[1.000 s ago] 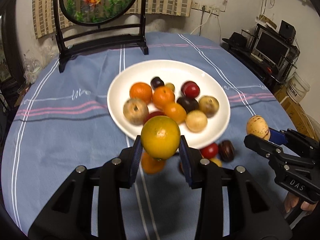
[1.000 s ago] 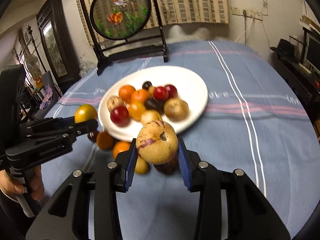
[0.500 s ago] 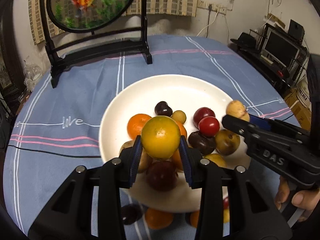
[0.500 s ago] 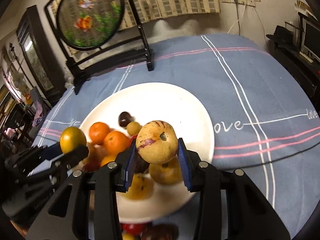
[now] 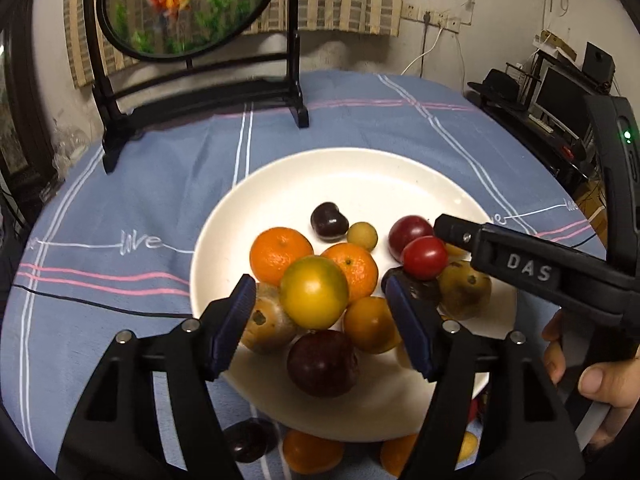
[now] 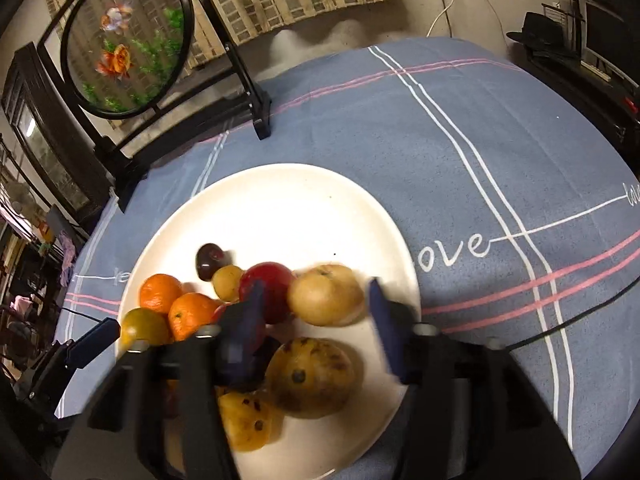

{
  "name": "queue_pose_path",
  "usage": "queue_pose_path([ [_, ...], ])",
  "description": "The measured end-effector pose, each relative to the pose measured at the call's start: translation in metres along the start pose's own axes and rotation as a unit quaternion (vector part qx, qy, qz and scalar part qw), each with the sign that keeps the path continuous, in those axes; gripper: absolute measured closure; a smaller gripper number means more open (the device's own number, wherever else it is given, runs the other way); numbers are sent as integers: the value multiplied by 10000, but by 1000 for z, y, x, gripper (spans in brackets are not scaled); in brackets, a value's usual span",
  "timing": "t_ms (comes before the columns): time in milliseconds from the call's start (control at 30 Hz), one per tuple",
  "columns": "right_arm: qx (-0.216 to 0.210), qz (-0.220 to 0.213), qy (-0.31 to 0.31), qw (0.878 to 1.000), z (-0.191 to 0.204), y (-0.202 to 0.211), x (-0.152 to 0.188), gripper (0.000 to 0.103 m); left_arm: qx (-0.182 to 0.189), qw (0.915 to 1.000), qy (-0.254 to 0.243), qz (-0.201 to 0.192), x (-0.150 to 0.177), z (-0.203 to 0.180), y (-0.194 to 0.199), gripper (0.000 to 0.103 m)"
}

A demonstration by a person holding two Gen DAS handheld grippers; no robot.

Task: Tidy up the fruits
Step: 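Carry both fruits onto the white plate and open both tools, then withdraw both open tools from the plate toward the fruit cluster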

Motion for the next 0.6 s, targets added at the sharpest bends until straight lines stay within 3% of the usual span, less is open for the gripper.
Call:
queue_pose_path([
  [300, -71, -306, 492, 9983, 9, 51, 33, 32, -157, 9995, 234, -164, 28, 19, 32, 14],
  [467, 44, -268, 788, 9965, 8, 66, 69, 30, -62, 9988, 458, -131, 53, 29, 45, 10],
  [600, 126, -216, 886, 9958, 0, 75, 98, 30, -191, 9990, 393, -106, 73, 32, 52, 10],
])
Point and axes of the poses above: each gripper's, at about its wrist camera, not at the fingertips, and y roughly against the way its jaws point, z to its left, x to its underside, the point moved 3 cm from there along -y, roughly the way its jaws point, and after that the axes turned 9 degrees about z, right-handed, at the moved point
